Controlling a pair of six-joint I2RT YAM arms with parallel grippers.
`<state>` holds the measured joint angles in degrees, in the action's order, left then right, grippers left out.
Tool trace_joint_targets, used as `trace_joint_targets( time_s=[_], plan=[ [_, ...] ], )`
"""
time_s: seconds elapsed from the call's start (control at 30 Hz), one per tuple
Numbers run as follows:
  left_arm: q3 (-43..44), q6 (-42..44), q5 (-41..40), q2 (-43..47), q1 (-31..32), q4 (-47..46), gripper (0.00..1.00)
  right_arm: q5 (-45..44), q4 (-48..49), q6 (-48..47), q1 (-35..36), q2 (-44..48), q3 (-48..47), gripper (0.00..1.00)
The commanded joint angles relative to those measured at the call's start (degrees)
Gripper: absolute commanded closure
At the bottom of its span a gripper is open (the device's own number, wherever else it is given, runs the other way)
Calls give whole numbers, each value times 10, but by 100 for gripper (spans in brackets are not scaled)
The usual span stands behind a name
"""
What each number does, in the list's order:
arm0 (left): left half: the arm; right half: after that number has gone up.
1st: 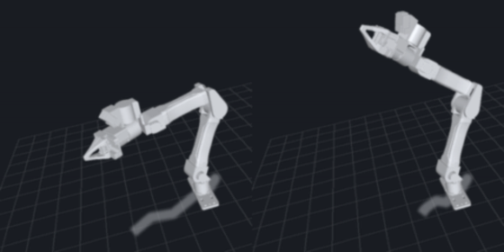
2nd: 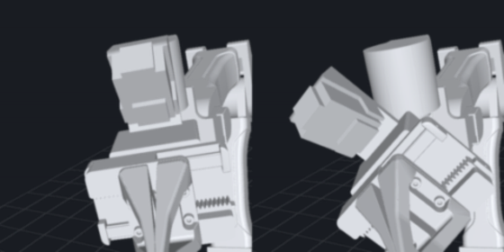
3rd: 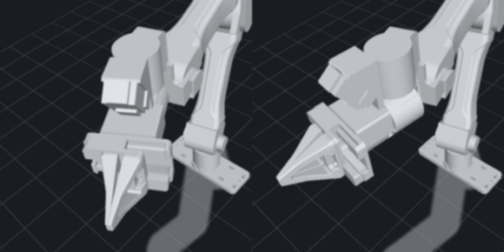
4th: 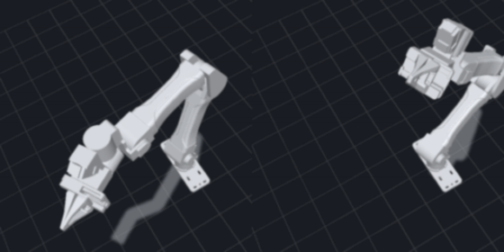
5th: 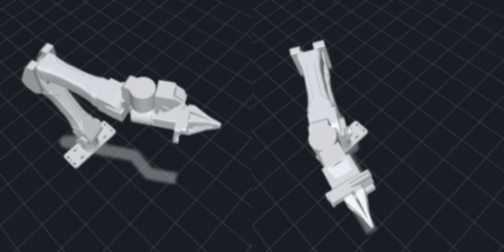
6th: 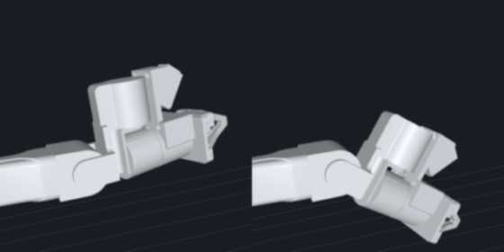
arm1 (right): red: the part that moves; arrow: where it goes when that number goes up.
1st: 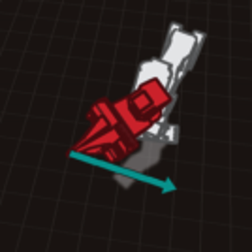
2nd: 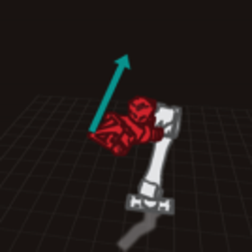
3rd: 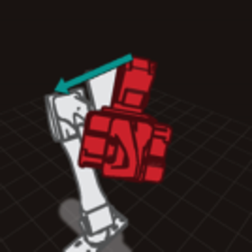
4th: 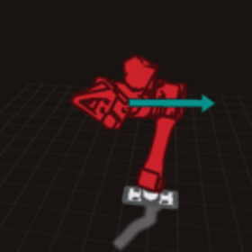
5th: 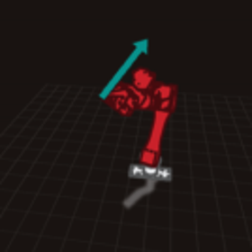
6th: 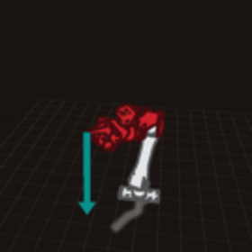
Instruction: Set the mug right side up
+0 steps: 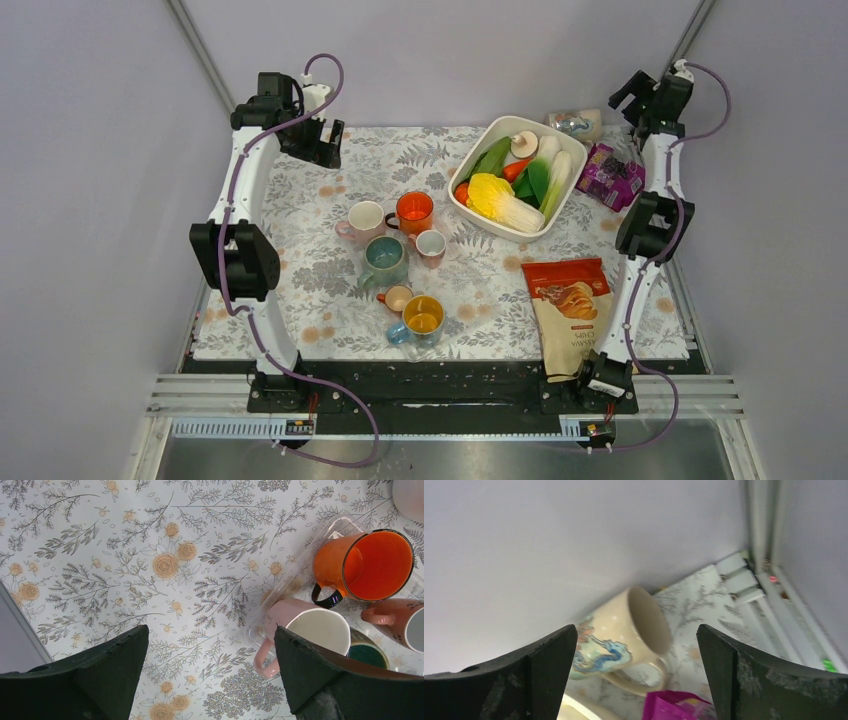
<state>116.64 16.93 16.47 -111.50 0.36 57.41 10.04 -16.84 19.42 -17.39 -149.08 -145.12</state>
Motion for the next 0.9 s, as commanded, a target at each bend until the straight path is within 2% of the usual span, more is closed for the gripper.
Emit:
trace_joint_targets(
  time_s=[0.0, 0.17, 0.33, 0.43, 0.47, 0.57, 0.67, 0.77, 0.87],
  plan=[
    [10, -3, 13, 10, -4, -8, 1, 63, 85, 116, 20, -44, -28, 1],
    [15, -3, 8, 9, -4, -7, 1, 86, 184, 264, 3, -114, -63, 1],
    [24, -4, 8, 4, -4, -7, 1, 92, 196, 282, 3, -135, -65, 1],
    [24, -2, 8, 6, -4, -7, 1, 136, 199, 273, 3, -131, -55, 5],
    [24, -2, 7, 6, -4, -7, 1, 153, 202, 273, 3, -128, -49, 7],
    [27, -1, 5, 4, -4, -7, 1, 188, 215, 283, 3, -123, -24, 23],
    [30, -1, 7, 3, -4, -7, 1, 208, 222, 304, 3, -139, -41, 38],
    [34, -1, 5, 3, -4, -8, 1, 206, 212, 330, 3, -154, -56, 43],
    [33, 1, 3, 5, -4, -8, 1, 218, 219, 348, 3, -159, -54, 54]
  ],
)
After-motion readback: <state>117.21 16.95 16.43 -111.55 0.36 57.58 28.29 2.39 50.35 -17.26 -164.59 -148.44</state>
